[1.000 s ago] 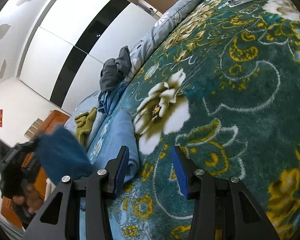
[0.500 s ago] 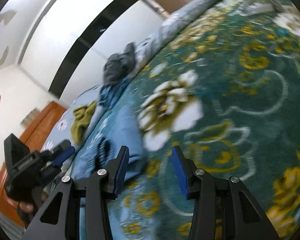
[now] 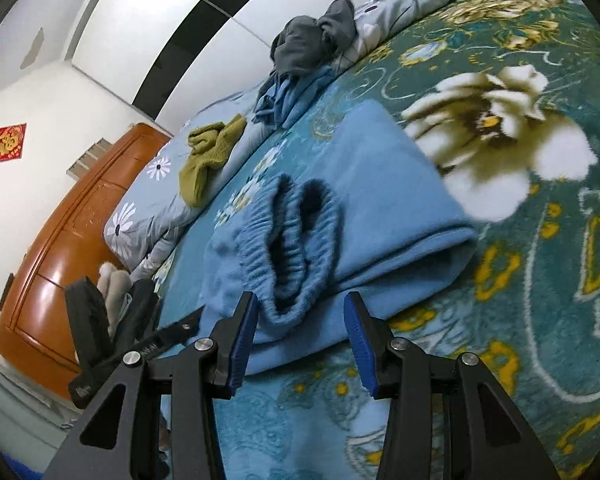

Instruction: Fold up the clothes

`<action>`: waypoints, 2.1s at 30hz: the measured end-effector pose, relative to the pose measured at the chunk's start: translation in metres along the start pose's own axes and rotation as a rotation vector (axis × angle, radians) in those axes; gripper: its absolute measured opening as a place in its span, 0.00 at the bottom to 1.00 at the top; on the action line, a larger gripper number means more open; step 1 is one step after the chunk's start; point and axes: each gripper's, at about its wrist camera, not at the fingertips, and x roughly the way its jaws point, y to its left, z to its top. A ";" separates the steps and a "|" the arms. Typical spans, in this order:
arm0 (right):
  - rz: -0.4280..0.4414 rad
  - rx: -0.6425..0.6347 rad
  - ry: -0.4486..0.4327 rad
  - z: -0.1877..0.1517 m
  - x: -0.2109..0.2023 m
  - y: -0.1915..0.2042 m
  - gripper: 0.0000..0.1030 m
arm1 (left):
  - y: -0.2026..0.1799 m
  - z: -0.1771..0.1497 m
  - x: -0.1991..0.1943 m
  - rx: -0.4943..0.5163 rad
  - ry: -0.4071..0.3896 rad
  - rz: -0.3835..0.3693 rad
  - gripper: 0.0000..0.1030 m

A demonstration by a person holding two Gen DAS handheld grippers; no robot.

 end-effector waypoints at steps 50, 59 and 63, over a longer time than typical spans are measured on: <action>-0.269 -0.181 -0.142 0.056 -0.046 0.019 0.32 | -0.011 0.043 -0.021 -0.026 -0.080 -0.232 0.62; -0.244 -0.228 -0.001 0.044 -0.002 0.008 0.30 | -0.028 0.028 0.017 0.041 0.029 -0.240 0.62; -0.170 -0.192 -0.083 0.046 -0.033 0.006 0.37 | -0.011 0.036 -0.001 -0.004 -0.028 -0.270 0.66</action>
